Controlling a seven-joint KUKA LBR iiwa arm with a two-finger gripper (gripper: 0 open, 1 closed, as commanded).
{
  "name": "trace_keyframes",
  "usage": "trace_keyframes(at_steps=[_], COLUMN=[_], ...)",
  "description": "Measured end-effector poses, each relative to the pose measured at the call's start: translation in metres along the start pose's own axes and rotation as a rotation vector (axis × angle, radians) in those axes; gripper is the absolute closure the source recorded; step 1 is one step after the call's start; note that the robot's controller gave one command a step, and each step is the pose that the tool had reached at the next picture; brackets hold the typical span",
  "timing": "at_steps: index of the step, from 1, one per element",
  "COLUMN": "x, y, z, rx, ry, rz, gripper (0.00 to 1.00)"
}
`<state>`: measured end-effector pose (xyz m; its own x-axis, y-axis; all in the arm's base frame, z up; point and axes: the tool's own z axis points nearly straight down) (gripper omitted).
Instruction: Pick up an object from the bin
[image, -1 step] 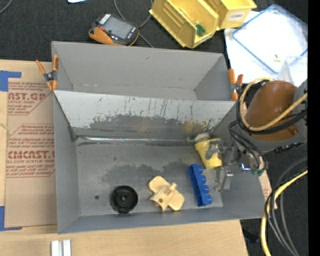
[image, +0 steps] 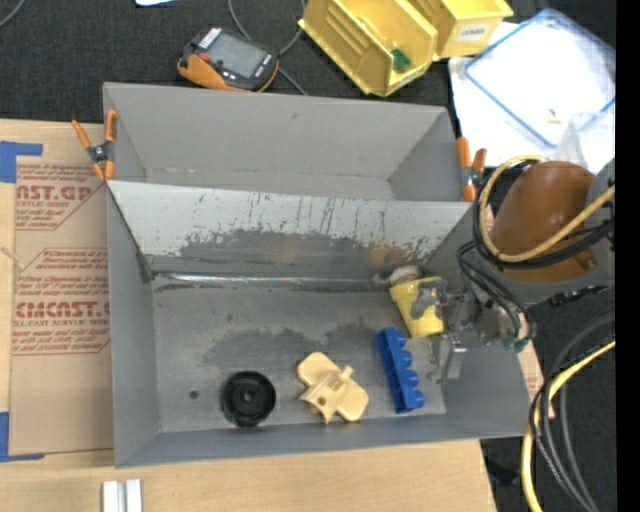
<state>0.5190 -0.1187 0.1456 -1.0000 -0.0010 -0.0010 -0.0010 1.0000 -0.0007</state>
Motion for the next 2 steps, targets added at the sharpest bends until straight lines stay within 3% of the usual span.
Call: trace_keyframes(at_steps=[1,2], x=[0.002,-0.040], y=[0.008,0.031], z=[0.065,0.029], rx=[0.000,0.001], ry=[-0.004,-0.012], rz=[-0.081,-0.007], gripper=[0.00,0.00])
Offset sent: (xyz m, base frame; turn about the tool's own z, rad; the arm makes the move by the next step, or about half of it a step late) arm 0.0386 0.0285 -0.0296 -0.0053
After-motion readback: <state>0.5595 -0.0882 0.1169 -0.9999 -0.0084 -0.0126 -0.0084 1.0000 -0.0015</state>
